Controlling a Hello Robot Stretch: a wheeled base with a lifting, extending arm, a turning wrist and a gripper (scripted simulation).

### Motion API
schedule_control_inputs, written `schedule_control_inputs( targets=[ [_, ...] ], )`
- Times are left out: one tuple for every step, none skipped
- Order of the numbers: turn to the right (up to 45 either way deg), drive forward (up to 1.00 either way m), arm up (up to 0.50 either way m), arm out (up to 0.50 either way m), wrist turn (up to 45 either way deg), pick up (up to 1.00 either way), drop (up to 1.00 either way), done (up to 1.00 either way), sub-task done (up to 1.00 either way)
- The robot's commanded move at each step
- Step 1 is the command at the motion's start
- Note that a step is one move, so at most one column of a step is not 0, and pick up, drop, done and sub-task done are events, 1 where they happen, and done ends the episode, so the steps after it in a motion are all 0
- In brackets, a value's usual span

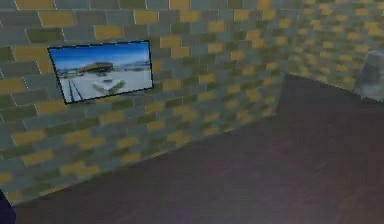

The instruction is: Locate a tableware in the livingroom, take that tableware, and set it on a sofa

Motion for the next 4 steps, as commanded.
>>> schedule_control_inputs(
  targets=[
    [45.0, 0.00, 0.00, 0.00, 0.0, 0.00, 0.00, 0.00, 0.00],
    [45.0, 0.00, 0.00, 0.00, 0.0, 0.00, 0.00, 0.00, 0.00],
    [33.0, 0.00, 0.00, 0.00, 0.0, 0.00, 0.00, 0.00, 0.00],
    [0.0, 1.00, 0.00, 0.00, 0.0, 0.00, 0.00, 0.00, 0.00]
  ],
)
